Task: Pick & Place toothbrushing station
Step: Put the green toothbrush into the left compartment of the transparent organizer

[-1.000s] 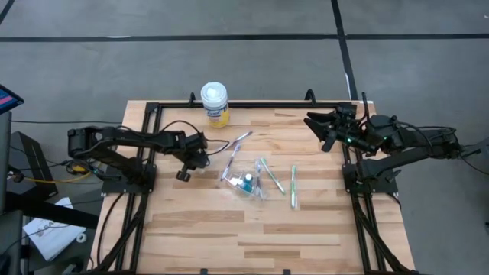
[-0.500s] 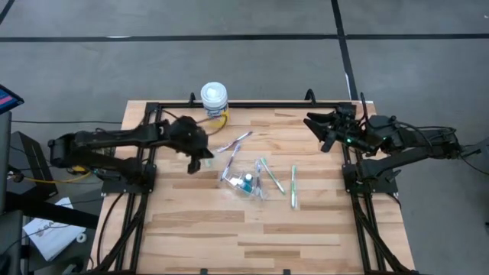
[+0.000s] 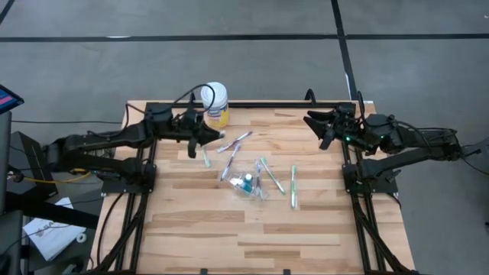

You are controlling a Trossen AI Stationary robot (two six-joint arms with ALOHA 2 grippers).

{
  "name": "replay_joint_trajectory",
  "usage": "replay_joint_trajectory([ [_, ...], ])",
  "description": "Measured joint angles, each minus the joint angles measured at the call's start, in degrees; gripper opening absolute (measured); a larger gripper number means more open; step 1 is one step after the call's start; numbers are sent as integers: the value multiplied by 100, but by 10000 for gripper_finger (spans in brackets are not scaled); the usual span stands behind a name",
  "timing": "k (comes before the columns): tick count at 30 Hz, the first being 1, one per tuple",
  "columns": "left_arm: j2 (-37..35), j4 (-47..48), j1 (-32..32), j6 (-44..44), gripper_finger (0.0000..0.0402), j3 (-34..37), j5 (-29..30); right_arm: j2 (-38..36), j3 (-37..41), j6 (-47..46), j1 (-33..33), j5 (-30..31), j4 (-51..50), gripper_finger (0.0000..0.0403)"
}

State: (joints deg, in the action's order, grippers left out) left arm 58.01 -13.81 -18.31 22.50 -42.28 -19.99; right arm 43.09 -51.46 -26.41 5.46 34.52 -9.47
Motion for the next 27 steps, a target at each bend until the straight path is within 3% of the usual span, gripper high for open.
replay_joint_trajectory([
  [10, 811, -2000, 486, 1345, 0, 4, -296, 0, 0, 1, 14, -136, -48, 172],
  [15, 1219, -2170, 977, 1510, 0, 24, -290, 2, 0, -13, 19, -174, -180, 171],
  [20, 1291, -2417, 1133, 1513, 0, 536, -51, 2, 0, -13, 19, -187, -233, 164],
  [27, 1254, -3584, 1060, 1598, 0, 1553, 362, 2, 0, -62, 14, -316, -256, 151],
])
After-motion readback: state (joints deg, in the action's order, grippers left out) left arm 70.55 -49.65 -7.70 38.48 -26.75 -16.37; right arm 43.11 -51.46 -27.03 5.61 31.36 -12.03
